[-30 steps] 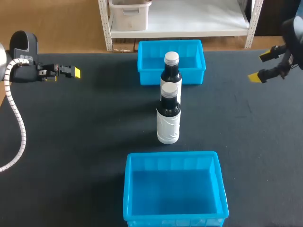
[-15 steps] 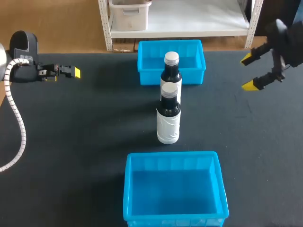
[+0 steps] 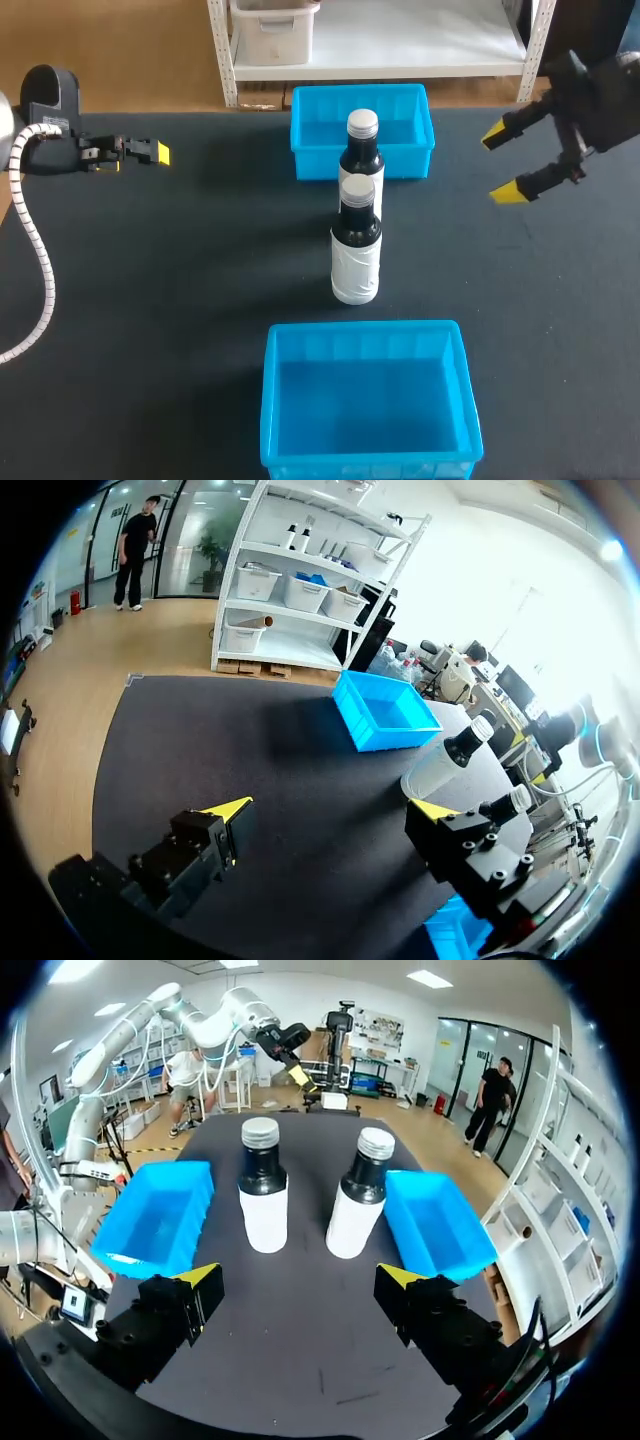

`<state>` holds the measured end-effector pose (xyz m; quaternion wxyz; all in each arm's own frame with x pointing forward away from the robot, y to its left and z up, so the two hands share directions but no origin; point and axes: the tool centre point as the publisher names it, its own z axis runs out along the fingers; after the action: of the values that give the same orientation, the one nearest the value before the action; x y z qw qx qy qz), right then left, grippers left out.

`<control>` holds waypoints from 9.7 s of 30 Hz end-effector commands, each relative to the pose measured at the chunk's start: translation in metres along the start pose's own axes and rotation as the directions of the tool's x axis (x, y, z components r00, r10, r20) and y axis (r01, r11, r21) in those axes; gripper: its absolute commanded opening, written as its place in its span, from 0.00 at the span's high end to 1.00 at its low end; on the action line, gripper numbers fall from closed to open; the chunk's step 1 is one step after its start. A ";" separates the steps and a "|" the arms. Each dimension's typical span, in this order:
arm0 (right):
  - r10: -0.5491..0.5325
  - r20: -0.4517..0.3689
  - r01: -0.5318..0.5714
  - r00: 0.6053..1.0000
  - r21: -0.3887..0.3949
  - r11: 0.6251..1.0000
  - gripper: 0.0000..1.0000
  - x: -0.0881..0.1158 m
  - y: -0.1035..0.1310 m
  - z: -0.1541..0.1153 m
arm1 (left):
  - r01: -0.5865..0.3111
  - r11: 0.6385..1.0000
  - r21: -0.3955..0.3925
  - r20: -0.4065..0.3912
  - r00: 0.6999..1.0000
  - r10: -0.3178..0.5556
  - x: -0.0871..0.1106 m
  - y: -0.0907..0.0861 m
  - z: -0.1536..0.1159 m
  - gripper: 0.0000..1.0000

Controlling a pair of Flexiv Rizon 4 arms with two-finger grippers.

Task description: Pick up the bottle, and place it in the far bin if it is heavy, or in the near bin if it is light.

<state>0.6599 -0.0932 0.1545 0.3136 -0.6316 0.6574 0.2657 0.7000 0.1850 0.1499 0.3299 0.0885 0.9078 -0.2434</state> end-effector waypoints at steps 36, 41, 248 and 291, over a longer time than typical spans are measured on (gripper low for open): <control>-0.025 0.134 0.034 0.991 -0.065 0.997 0.00 -0.066 0.032 0.113 | 0.000 1.000 0.000 0.000 1.000 0.000 0.000 0.000 0.000 0.00; -0.025 0.147 0.035 0.989 -0.068 0.997 0.00 -0.071 0.037 0.118 | 0.000 1.000 0.000 0.000 1.000 0.000 0.000 0.000 0.000 0.00; 0.024 0.212 -0.016 0.977 -0.040 0.999 1.00 -0.108 -0.218 -0.013 | 0.000 1.000 0.000 0.000 1.000 0.000 0.000 0.000 0.000 0.00; 0.022 0.222 0.027 0.975 -0.219 0.975 1.00 -0.158 -0.255 0.119 | 0.000 1.000 0.000 0.000 1.000 0.000 0.000 0.000 0.000 0.00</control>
<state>0.9086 0.0772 0.2056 0.4047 -0.5757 0.6363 0.3161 0.7000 0.1850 0.1499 0.3299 0.0884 0.9078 -0.2434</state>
